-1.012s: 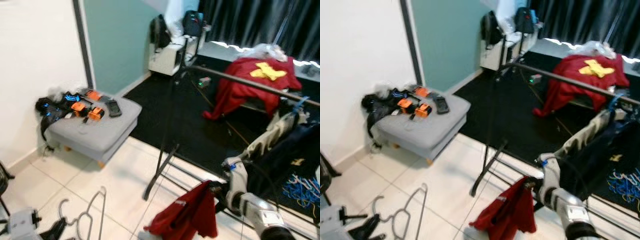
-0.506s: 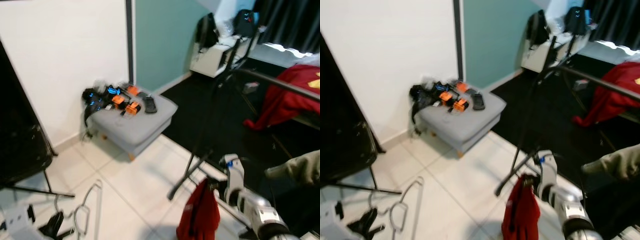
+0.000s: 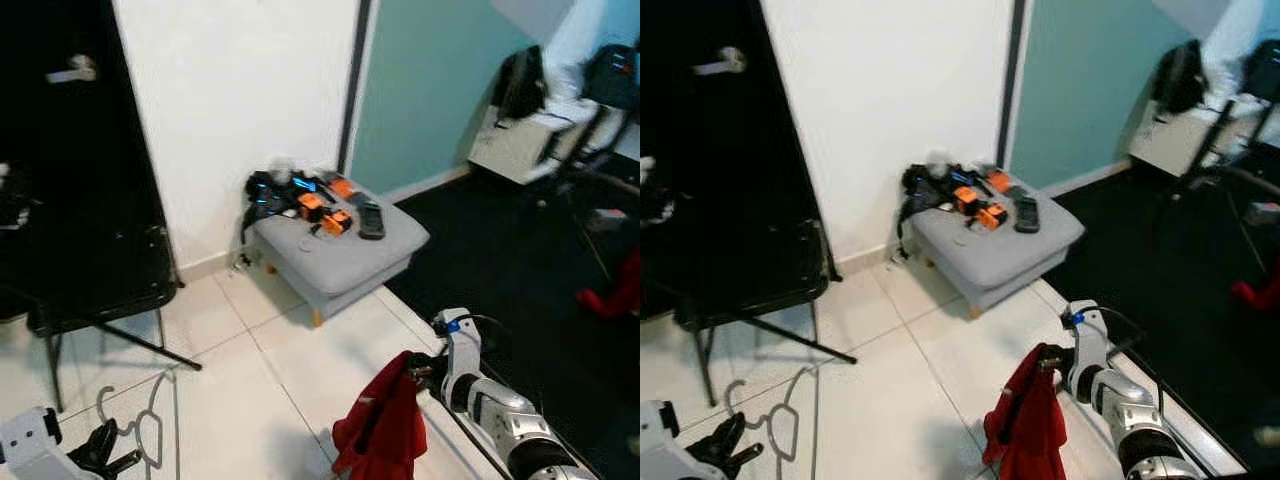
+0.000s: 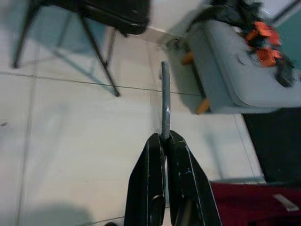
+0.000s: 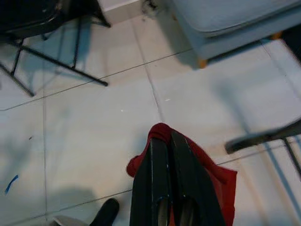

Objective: Hang hanger

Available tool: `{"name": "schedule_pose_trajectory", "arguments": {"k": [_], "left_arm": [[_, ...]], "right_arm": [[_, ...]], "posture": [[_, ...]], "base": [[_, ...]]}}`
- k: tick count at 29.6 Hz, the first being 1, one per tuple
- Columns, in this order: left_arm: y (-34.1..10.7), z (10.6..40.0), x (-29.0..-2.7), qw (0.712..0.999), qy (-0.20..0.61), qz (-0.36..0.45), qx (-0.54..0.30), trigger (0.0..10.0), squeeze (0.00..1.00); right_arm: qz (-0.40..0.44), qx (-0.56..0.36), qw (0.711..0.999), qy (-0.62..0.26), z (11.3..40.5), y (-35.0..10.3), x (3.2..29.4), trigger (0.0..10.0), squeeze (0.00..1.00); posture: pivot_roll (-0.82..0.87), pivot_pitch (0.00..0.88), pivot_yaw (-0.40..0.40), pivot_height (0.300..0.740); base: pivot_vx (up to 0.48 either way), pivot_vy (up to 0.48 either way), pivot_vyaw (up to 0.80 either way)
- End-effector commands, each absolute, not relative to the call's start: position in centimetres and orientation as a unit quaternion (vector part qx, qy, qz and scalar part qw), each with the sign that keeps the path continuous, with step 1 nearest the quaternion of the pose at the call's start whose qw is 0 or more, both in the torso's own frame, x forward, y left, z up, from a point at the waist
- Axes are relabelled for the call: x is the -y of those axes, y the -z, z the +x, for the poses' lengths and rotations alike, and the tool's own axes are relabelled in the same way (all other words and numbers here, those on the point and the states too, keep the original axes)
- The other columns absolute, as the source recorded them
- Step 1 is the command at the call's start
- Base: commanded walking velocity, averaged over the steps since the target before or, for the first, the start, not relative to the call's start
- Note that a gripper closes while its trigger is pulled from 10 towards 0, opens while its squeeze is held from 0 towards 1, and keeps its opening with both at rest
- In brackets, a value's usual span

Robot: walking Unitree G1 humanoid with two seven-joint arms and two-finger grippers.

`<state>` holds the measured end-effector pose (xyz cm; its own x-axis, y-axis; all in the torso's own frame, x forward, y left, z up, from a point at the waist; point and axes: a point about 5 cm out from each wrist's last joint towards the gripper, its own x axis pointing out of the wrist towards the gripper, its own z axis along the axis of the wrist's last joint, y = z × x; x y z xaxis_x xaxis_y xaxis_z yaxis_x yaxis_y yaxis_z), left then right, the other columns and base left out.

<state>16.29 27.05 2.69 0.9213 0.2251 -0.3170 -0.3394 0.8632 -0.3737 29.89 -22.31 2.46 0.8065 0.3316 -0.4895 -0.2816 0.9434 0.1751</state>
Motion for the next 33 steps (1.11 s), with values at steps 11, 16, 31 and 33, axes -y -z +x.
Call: {"name": "schedule_pose_trajectory", "arguments": {"k": [11, 16, 31, 33], "left_arm": [[-2.4, 17.4, -27.4, 0.956, -0.148, -0.211, -0.138, 10.0, 0.00], [-2.4, 17.8, -27.5, 0.957, -0.150, -0.209, -0.132, 10.0, 0.00], [-1.9, 16.8, -26.7, 0.957, -0.144, -0.208, -0.139, 10.0, 0.00], [-1.7, 16.5, -26.6, 0.956, -0.141, -0.211, -0.144, 10.0, 0.00]], "right_arm": [[0.043, -0.262, 0.952, -0.152, 30.5, -2.8, 22.3, 10.0, 0.00], [0.042, -0.263, 0.952, -0.154, 30.7, -2.9, 22.2, 10.0, 0.00], [0.052, -0.271, 0.950, -0.148, 30.0, -2.4, 23.1, 10.0, 0.00], [0.055, -0.272, 0.950, -0.146, 29.9, -2.4, 23.3, 10.0, 0.00]], "posture": [[0.00, 0.000, -0.096, 0.740], [0.03, 0.000, -0.125, 0.740], [0.03, 0.000, -0.125, 0.740], [0.03, 0.000, -0.120, 0.740]], "base": [[0.000, 0.000, 0.76], [0.000, 0.000, 0.76], [0.000, 0.000, 0.76], [0.000, 0.000, 0.76]]}}
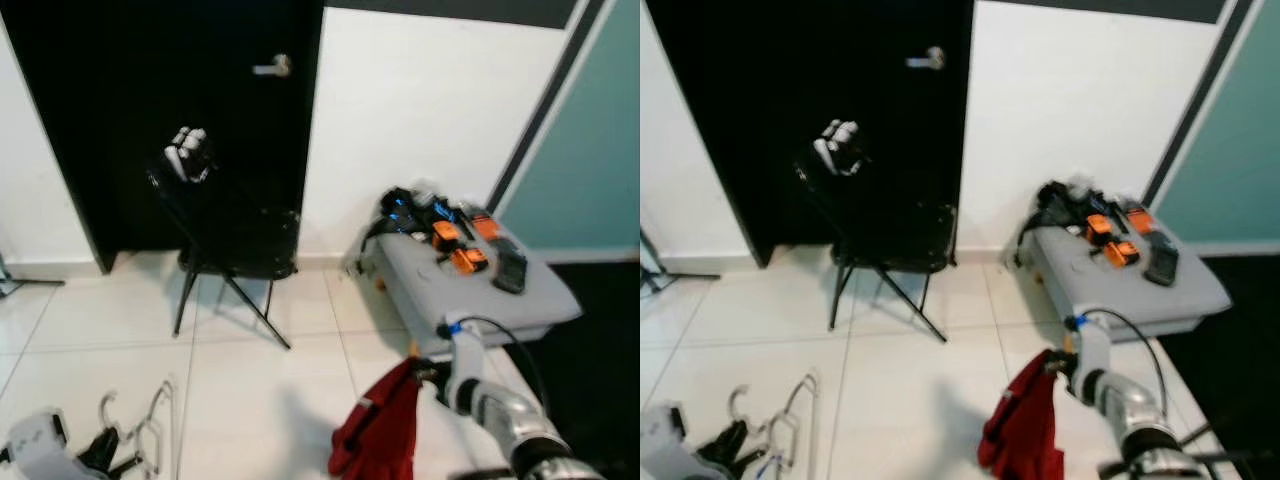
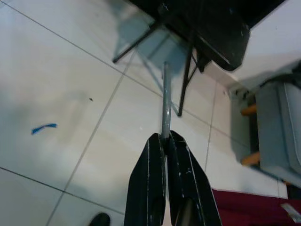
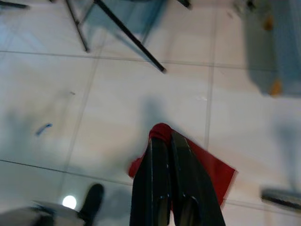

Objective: Hang hanger

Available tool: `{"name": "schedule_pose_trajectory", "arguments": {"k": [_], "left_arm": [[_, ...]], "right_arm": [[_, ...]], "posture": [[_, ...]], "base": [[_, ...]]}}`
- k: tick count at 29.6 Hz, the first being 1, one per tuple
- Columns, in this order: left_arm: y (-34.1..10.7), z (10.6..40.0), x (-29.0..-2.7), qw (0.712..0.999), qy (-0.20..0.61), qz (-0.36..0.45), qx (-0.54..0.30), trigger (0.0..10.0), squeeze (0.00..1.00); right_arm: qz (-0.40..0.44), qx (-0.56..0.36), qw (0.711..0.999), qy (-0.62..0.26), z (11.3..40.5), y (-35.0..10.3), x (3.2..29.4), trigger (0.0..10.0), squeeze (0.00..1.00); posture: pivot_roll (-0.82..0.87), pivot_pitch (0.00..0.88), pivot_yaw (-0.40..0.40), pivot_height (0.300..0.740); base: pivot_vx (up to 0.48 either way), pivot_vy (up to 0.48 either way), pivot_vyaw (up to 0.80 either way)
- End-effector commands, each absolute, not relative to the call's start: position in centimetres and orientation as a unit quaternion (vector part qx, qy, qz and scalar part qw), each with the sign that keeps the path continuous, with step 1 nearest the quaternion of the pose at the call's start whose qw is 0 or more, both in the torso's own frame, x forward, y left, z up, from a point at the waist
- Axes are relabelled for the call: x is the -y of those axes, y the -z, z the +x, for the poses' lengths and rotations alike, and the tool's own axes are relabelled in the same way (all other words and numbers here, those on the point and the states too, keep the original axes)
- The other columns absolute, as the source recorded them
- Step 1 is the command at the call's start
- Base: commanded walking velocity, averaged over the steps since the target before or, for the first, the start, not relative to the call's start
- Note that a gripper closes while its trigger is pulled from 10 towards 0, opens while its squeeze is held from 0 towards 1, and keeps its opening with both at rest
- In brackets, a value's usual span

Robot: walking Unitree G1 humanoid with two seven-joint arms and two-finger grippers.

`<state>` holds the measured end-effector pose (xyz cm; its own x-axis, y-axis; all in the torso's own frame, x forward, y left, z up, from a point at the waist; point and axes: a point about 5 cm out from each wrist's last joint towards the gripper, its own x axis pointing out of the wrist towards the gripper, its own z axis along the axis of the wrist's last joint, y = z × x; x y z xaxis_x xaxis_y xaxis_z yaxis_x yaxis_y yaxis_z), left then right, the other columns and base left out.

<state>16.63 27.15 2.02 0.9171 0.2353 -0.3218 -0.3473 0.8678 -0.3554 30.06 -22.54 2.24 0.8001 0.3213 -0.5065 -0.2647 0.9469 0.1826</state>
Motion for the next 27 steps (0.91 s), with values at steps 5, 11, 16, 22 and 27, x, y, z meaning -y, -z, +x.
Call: {"name": "schedule_pose_trajectory", "arguments": {"k": [5, 11, 16, 22, 27], "left_arm": [[-1.54, 16.29, -26.51, 0.956, -0.141, -0.212, -0.145, 10.0, 0.00], [-1.57, 16.16, -26.55, 0.956, -0.144, -0.212, -0.144, 10.0, 0.00], [-1.62, 16.11, -26.62, 0.956, -0.145, -0.212, -0.144, 10.0, 0.00], [-1.63, 16.12, -26.67, 0.956, -0.143, -0.212, -0.146, 10.0, 0.00], [-1.64, 16.13, -26.63, 0.956, -0.142, -0.212, -0.146, 10.0, 0.00]], "right_arm": [[0.056, -0.273, 0.949, -0.146, 29.77, -2.30, 23.44, 10.0, 0.00], [0.059, -0.275, 0.948, -0.150, 29.75, -2.32, 23.42, 10.0, 0.00], [0.059, -0.274, 0.948, -0.151, 29.77, -2.35, 23.38, 10.0, 0.00], [0.051, -0.258, 0.952, -0.154, 29.92, -2.61, 23.28, 10.0, 0.00], [0.060, -0.260, 0.953, -0.147, 29.94, -2.66, 23.47, 10.0, 0.00]], "posture": [[0.03, 0.000, -0.125, 0.740], [0.03, 0.000, -0.129, 0.740], [0.03, 0.000, -0.120, 0.740], [0.03, 0.000, -0.114, 0.740], [0.03, 0.000, -0.118, 0.740]], "base": [[0.000, 0.000, 0.76], [0.000, 0.000, 0.76], [0.000, 0.000, 0.76], [0.000, 0.000, 0.56], [0.000, 0.000, 0.00]]}}
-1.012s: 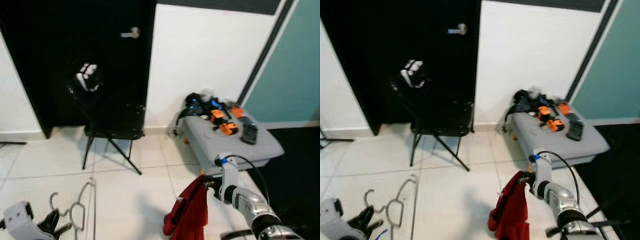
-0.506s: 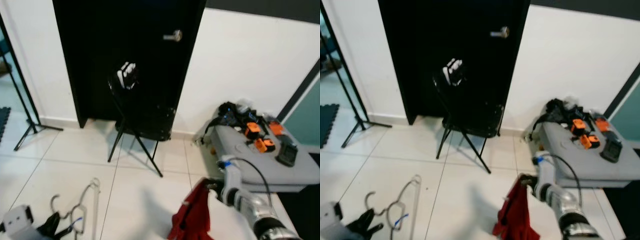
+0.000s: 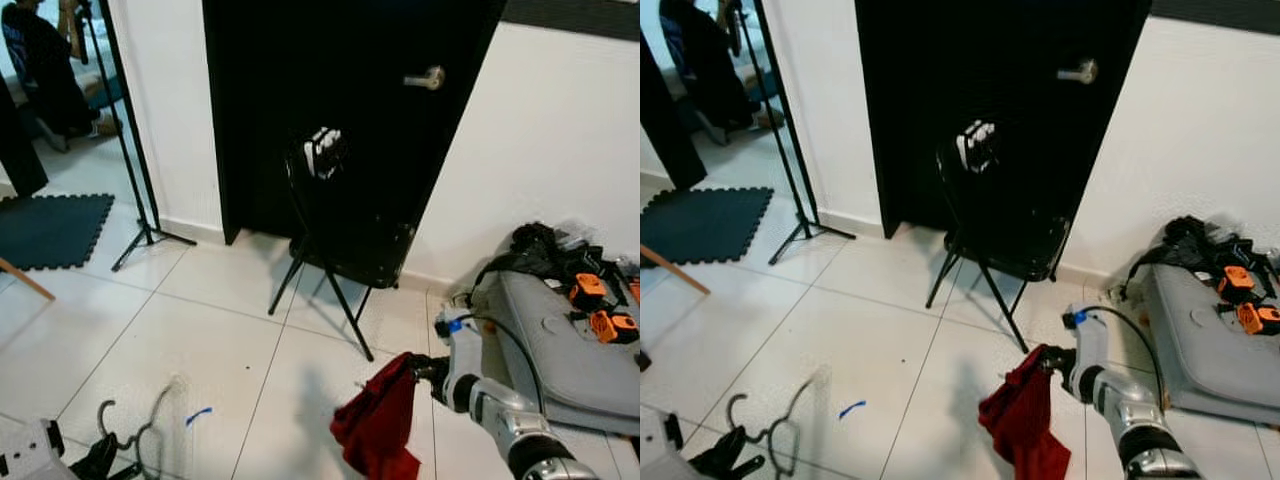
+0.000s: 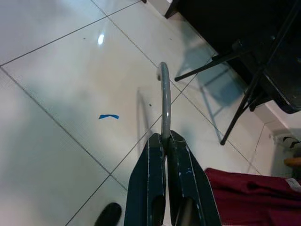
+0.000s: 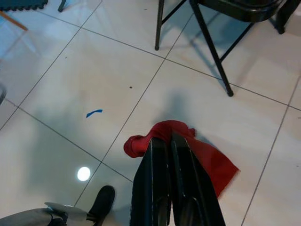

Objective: Hang hanger

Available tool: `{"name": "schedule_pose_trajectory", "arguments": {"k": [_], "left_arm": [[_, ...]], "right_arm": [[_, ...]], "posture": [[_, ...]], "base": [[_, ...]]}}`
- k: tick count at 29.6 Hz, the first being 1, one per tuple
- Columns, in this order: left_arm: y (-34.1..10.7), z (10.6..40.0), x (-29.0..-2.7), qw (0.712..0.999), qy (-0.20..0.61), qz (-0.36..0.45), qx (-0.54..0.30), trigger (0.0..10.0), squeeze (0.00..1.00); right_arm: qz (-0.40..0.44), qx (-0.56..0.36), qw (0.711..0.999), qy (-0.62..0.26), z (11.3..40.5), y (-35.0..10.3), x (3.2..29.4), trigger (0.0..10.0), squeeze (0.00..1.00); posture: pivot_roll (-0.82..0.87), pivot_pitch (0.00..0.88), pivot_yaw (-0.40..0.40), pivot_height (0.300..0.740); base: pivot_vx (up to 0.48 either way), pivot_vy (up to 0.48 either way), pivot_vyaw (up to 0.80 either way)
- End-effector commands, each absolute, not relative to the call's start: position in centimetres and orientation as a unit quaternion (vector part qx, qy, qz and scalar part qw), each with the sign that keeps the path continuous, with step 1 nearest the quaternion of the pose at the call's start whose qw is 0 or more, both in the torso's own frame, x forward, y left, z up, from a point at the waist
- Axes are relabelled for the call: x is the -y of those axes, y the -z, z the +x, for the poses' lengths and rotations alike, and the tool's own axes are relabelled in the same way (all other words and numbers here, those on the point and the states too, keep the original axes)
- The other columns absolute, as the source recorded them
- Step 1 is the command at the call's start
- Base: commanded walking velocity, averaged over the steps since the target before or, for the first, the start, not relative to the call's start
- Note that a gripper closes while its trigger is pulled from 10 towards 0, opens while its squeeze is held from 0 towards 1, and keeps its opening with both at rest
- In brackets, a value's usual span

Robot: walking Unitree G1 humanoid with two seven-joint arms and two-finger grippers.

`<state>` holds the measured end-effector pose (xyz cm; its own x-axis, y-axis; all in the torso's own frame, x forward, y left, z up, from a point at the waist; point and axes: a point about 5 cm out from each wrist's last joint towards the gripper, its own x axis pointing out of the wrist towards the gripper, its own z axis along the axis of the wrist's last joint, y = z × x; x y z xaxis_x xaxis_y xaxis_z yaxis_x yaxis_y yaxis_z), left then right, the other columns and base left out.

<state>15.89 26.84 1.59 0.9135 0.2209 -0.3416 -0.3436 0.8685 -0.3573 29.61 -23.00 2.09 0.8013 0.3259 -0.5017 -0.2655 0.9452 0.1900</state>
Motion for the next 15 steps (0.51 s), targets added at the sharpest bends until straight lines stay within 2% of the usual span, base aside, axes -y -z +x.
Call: {"name": "schedule_pose_trajectory", "arguments": {"k": [1, 15], "left_arm": [[-1.64, 16.13, -26.63, 0.956, -0.142, -0.212, -0.146, 10.0, 0.00], [-1.70, 16.13, -26.57, 0.956, -0.142, -0.213, -0.146, 10.0, 0.00]], "right_arm": [[0.060, -0.260, 0.953, -0.147, 29.94, -2.66, 23.47, 10.0, 0.00], [0.065, -0.262, 0.952, -0.145, 29.97, -2.70, 23.57, 10.0, 0.00]], "posture": [[0.03, 0.000, -0.118, 0.740], [0.03, 0.000, -0.117, 0.740]], "base": [[0.000, 0.000, 0.00], [0.000, 0.000, 0.00]]}}
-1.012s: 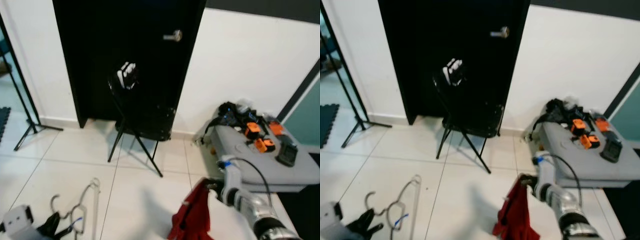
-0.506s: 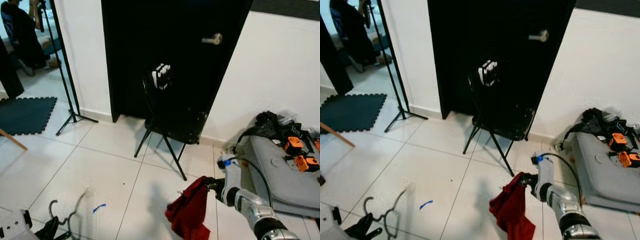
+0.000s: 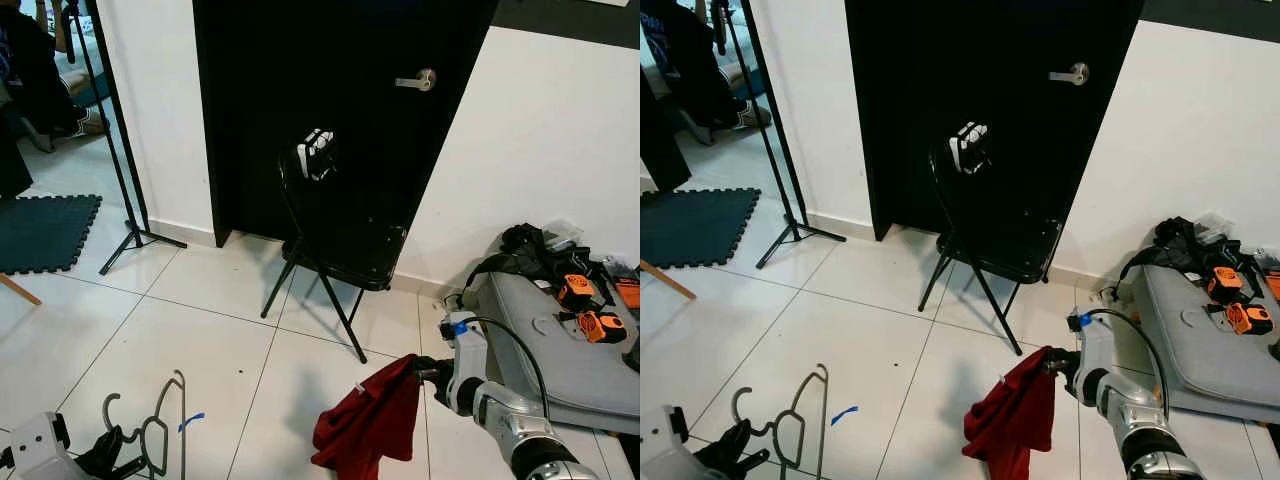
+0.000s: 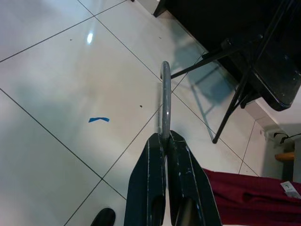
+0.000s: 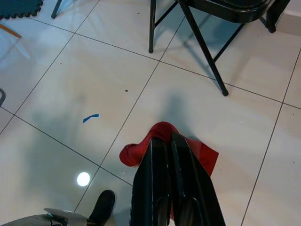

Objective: Hang hanger

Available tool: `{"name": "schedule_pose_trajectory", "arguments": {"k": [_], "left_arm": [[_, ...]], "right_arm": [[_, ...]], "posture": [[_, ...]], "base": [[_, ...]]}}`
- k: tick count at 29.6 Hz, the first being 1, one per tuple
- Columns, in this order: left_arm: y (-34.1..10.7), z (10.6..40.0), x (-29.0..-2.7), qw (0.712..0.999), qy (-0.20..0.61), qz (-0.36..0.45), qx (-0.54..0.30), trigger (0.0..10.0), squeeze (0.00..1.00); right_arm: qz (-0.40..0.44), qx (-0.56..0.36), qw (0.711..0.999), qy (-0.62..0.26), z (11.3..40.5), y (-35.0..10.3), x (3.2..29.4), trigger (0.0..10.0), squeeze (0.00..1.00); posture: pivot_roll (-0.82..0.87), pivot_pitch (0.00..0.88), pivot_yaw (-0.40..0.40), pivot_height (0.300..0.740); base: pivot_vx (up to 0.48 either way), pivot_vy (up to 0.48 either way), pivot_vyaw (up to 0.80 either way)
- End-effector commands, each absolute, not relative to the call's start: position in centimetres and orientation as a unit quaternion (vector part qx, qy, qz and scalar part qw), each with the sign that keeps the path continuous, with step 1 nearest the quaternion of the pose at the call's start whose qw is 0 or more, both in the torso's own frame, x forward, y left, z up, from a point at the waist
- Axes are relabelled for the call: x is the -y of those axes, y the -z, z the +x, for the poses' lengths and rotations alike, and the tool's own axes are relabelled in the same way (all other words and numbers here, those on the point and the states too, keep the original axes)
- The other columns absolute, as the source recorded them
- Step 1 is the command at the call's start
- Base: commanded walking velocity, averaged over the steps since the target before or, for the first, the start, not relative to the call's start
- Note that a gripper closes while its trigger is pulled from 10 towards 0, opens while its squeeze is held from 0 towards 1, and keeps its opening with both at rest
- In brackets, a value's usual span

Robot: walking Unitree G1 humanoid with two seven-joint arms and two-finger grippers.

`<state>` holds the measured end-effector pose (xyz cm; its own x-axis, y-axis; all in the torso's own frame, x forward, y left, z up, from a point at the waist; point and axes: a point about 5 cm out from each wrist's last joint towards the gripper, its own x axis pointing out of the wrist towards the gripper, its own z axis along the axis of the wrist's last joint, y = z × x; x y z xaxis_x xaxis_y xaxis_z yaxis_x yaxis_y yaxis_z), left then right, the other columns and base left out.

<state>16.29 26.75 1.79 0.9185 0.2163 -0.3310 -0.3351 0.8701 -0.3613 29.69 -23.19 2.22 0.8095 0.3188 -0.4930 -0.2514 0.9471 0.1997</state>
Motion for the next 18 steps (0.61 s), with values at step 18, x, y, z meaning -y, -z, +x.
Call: {"name": "schedule_pose_trajectory", "arguments": {"k": [18], "left_arm": [[-1.74, 15.89, -26.55, 0.955, -0.143, -0.214, -0.148, 10.0, 0.00]], "right_arm": [[0.068, -0.266, 0.951, -0.146, 29.78, -2.55, 23.67, 10.0, 0.00]], "posture": [[0.03, 0.000, -0.119, 0.740]], "base": [[0.000, 0.000, 0.00]]}}
